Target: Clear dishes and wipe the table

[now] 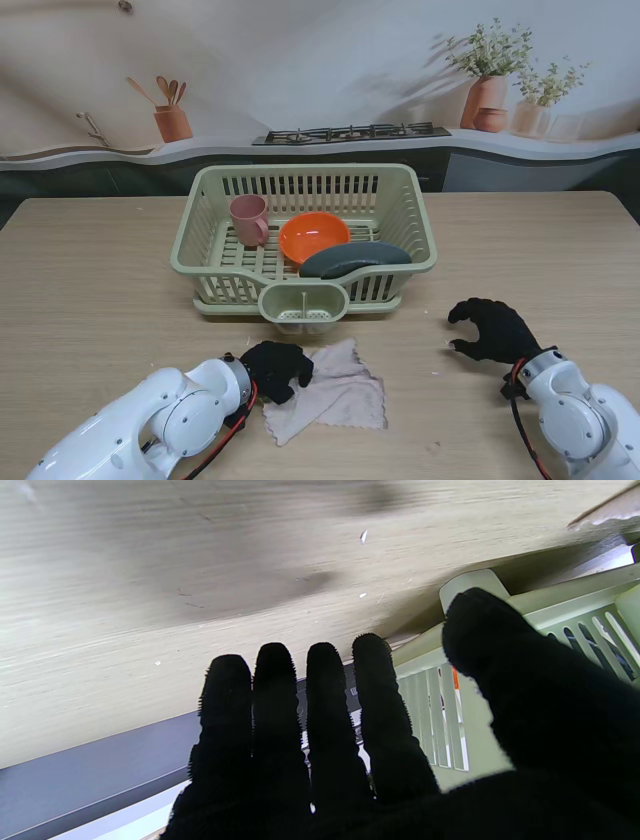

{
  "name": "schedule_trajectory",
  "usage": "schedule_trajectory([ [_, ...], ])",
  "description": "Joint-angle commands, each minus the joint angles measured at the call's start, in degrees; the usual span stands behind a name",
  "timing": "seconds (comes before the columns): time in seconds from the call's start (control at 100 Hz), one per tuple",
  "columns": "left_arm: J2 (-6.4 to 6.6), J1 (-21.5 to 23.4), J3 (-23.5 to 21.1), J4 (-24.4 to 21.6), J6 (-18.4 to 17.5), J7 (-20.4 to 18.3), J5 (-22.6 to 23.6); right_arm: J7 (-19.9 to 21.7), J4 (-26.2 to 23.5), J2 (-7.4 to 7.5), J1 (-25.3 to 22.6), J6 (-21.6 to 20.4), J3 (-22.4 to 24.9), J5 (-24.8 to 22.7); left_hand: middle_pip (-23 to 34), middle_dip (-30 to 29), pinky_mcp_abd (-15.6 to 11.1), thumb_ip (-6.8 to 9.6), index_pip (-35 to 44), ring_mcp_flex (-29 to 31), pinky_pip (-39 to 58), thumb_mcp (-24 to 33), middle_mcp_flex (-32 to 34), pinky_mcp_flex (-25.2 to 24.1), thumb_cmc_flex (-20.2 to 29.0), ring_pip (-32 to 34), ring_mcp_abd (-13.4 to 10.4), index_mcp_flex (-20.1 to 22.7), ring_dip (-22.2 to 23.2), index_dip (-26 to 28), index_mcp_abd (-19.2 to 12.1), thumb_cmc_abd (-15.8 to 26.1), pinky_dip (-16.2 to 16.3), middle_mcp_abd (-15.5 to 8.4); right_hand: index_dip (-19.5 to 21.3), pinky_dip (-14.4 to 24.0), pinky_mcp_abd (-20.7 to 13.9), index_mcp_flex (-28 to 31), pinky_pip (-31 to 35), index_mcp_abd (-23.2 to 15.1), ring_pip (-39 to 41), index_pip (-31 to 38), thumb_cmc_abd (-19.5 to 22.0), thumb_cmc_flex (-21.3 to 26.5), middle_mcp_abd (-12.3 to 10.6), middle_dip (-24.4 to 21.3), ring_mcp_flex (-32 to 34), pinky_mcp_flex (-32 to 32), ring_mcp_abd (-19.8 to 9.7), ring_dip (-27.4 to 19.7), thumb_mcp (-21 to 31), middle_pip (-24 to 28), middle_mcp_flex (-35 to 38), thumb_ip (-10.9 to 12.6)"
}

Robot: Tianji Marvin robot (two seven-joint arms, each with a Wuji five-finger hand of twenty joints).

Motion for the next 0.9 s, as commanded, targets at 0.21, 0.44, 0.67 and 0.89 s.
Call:
schedule_trajectory([
  [0.21, 0.45, 7.3, -7.6, 0.2, -2.5, 1.7, 10.1, 0.4, 0.2, -0.21, 0.1, -0.2, 0.0, -0.4, -0.5, 4.4, 5.7, -2.14, 10.7, 13.0, 9.0, -2.0, 13.7, 12.6, 9.8, 7.2, 0.8, 5.9, 3.3, -1.2, 2.6, -4.7, 3.9, 6.1, 0.0, -0.1, 0.5, 1.3, 0.4, 0.3, -0.4, 0.2, -1.1, 1.1, 0.5, 0.1, 1.0, -0.3, 1.1, -0.2, 0.9, -0.7, 0.8, 1.3],
  [0.44, 0.08, 15.5, -16.6, -3.8, -3.9, 2.4, 16.7, 0.5, 0.2, -0.17, 0.1, -0.1, 0.0, -0.5, -1.4, 7.5, 7.0, -1.14, 4.1, 10.6, 8.2, -4.0, 13.2, 10.0, 13.6, 8.8, 1.5, 2.1, 6.7, -1.2, 1.3, 0.8, 5.1, 5.5, -0.1, -0.1, 0.6, 1.7, 0.4, 0.4, -0.5, 0.1, -1.1, 1.2, 0.6, 0.0, 1.2, -0.3, 1.2, -0.3, 1.0, -0.8, 1.0, 1.3],
  [0.67, -0.22, 21.2, -23.3, -5.7, -6.2, 3.1, 19.8, 0.6, 0.4, -0.13, 0.3, 0.1, -0.2, -0.7, 3.0, 14.1, 4.1, 0.26, -12.0, 0.8, 3.7, -13.5, 0.9, 1.9, 19.2, 11.1, 0.1, 5.6, 15.7, -6.8, 2.0, 13.0, 6.2, 5.9, 0.0, -0.2, 0.6, 2.3, 0.4, 0.1, -0.4, 0.2, -1.1, 1.2, 0.6, 0.0, 1.3, -0.2, 1.3, -0.3, 1.1, -0.9, 1.1, 1.3],
  [0.89, -0.44, 20.9, -23.0, -4.3, -5.2, 5.6, 18.4, 0.6, 0.5, -0.11, 0.4, 0.5, -0.3, -0.9, 3.7, 16.0, 3.5, 0.99, -11.2, 0.3, 3.8, -19.4, -0.9, 2.1, 21.2, 11.7, -0.8, 10.4, 19.6, -5.5, 4.2, 16.8, 8.8, 8.1, 0.0, -0.2, 0.7, 2.9, 0.5, 0.3, -0.4, 0.2, -1.1, 1.3, 0.6, 0.0, 1.4, -0.1, 1.3, -0.3, 1.2, -0.9, 1.2, 1.3],
])
